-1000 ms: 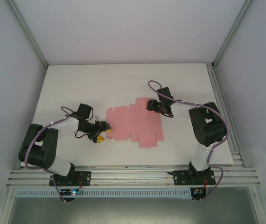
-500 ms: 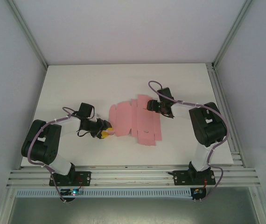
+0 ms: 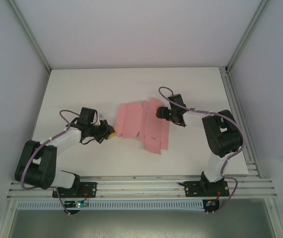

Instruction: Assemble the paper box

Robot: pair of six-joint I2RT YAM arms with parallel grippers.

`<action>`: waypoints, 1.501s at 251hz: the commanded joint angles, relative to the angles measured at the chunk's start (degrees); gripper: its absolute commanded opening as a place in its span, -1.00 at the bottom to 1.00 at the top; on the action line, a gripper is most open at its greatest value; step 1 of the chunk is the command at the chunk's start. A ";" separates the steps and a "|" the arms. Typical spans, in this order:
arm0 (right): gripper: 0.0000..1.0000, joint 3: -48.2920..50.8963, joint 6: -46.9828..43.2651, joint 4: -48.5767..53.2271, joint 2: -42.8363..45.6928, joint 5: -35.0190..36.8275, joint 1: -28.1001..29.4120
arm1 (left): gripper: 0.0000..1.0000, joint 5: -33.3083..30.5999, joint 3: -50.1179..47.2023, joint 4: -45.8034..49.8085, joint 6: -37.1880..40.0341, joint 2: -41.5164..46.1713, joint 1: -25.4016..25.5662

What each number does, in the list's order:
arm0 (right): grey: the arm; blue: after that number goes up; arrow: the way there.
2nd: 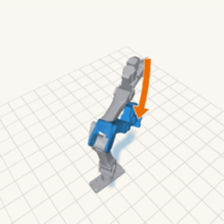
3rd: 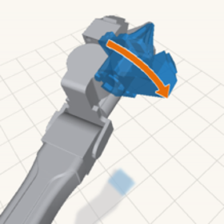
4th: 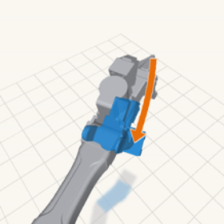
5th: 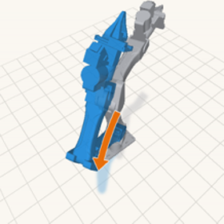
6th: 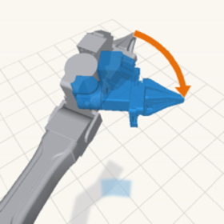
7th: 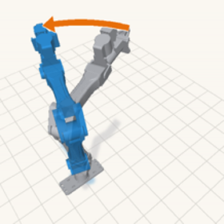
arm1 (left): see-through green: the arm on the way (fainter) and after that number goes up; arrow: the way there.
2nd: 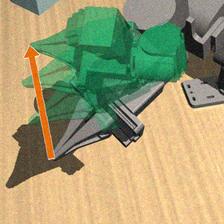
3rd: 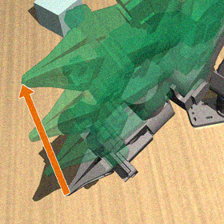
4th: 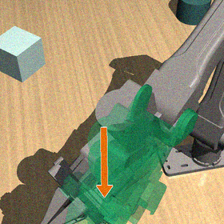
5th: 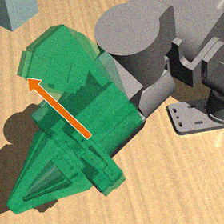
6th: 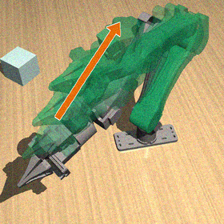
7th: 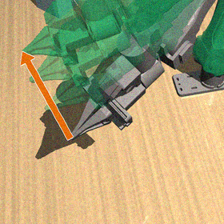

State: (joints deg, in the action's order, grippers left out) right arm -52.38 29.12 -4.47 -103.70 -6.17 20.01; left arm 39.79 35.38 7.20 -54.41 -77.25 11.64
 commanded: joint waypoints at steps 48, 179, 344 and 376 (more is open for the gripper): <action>0.96 10.37 2.45 -7.52 9.68 -9.69 -1.80 | -1.00 -2.56 -2.73 -7.84 9.97 13.17 1.34; 0.95 27.14 6.21 -22.74 22.00 -20.30 -5.74 | -1.00 5.71 -8.54 -22.10 16.47 24.43 2.73; 0.96 28.61 10.21 -40.27 21.52 -33.63 -6.88 | -1.00 -1.02 -5.54 -29.89 24.73 36.20 6.47; 0.97 28.55 6.93 -34.95 25.21 -29.67 -5.78 | -1.00 -3.00 -1.79 -24.83 25.06 33.11 6.66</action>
State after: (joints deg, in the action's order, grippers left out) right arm -22.59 37.12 -38.98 -81.54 -35.83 13.37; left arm 41.10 29.04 -19.31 -31.40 -42.46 17.56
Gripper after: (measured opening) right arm 0.983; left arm 0.051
